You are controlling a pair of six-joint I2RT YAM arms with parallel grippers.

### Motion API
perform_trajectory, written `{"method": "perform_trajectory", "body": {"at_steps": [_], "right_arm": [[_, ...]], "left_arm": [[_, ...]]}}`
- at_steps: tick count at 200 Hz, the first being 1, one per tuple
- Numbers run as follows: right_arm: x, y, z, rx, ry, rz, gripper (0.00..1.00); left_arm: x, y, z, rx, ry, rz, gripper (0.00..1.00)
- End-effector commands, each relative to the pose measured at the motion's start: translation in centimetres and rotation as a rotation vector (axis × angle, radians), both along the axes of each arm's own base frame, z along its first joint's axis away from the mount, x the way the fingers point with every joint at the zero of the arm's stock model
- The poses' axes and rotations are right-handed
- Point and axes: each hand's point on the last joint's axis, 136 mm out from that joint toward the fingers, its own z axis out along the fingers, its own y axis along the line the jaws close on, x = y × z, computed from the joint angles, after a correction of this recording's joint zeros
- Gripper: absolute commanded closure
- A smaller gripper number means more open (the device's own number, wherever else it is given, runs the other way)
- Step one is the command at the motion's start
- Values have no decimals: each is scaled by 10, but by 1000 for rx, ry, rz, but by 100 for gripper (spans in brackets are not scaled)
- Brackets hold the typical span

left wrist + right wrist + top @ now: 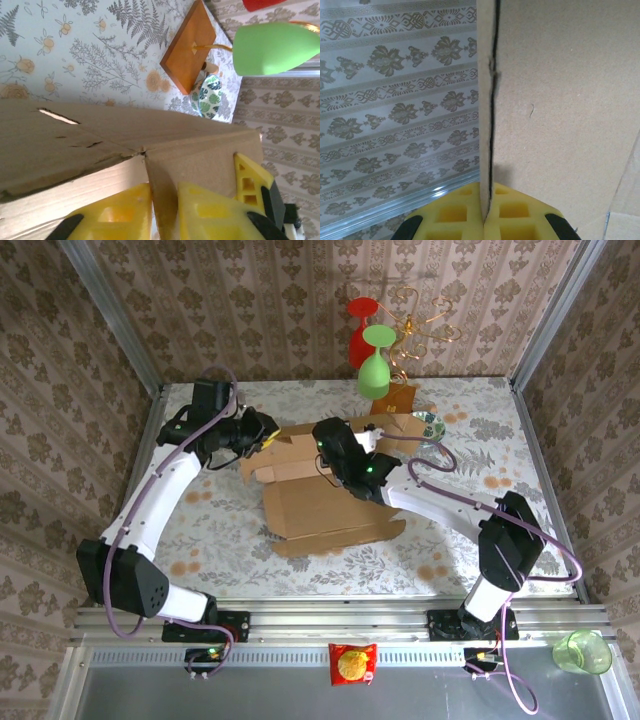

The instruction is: Fold the paper box

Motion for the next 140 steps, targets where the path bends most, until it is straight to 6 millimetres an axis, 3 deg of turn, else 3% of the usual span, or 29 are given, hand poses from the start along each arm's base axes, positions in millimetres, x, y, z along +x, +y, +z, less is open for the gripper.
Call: {"method": "perform_trajectory", "body": {"at_steps": [1,13,27,37,54,67,81,101,121,140], "right_arm": [[-3,-16,18,30,-34,-47,100],[-4,-20,18,29,-33,-51,100],[-5,-25,18,27,-29,-56,100],[-6,-31,19,25,-26,-62,100],[-8,-39,21,25,-20,-68,100],[-10,-44,22,24,-17,-74,100],[-11,-51,24,29,-17,-85,100],[-10,-56,26,30,-14,-92,100],[-9,-59,29,36,-13,-94,100],[-9,-62,30,34,-10,-97,100]], "left_arm": [[6,-1,8,-21,-36,10,88],[6,0,13,-28,-48,9,83],[6,5,23,-28,-67,12,63],[4,16,33,-11,-92,29,54],[3,44,43,11,-124,86,48],[3,73,40,11,-119,159,48],[2,101,25,-4,-88,233,50],[1,131,-17,-25,-24,310,62],[4,143,-60,-101,18,360,77],[8,136,-93,-155,31,346,82]]}}
